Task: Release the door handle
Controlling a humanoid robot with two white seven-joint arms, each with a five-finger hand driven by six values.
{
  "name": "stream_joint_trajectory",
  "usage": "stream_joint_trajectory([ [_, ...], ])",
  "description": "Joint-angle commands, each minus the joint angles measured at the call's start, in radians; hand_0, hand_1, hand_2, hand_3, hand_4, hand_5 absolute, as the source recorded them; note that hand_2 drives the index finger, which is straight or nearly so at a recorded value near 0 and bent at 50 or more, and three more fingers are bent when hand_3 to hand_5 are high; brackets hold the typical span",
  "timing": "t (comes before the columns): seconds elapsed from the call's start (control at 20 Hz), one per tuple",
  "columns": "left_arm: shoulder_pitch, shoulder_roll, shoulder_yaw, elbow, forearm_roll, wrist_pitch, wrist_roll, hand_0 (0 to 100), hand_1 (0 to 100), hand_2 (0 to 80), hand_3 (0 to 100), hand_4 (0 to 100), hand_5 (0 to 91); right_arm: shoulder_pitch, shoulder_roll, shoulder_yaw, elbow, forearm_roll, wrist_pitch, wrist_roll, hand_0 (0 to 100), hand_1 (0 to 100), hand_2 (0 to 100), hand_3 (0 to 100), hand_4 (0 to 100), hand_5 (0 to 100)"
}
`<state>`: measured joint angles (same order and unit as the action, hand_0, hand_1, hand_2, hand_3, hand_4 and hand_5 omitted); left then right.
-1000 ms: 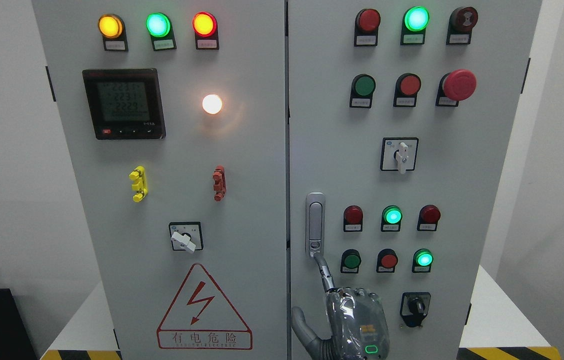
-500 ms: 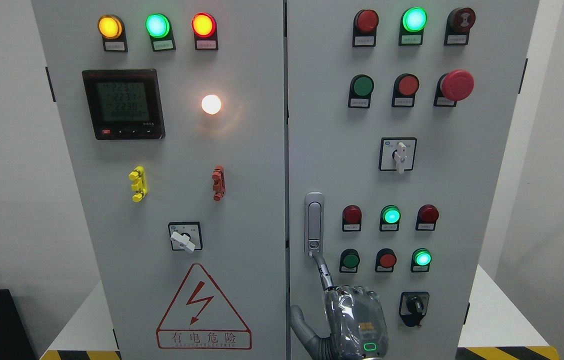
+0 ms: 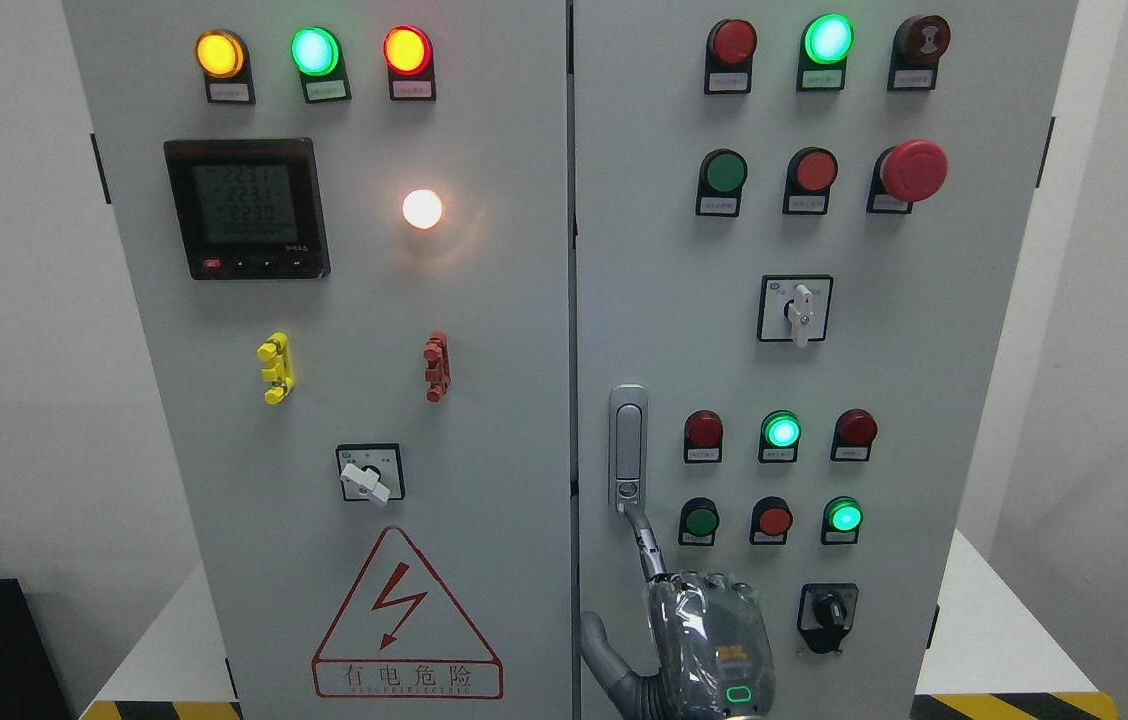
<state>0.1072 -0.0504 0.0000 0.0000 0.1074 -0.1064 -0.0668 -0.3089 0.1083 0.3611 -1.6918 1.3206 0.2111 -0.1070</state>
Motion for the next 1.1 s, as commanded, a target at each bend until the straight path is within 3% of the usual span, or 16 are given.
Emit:
stream_joint_trajectory([
  [0.0, 0.0, 0.0, -0.014, 0.02, 0.0, 0.001, -0.001, 12, 39, 0.0, 0, 0, 0.0, -0.001, 0.001, 0.001, 0.003, 0.0, -0.001, 0.009, 41, 28, 0, 100, 100, 100],
  [1.05, 0.0, 0.0, -0.014, 0.02, 0.0, 0.001, -0.001, 12, 39, 0.0, 0, 0, 0.0, -0.004, -0.001, 0.006, -0.002, -0.004, -0.004, -0.003, 41, 28, 0, 100, 100, 100],
])
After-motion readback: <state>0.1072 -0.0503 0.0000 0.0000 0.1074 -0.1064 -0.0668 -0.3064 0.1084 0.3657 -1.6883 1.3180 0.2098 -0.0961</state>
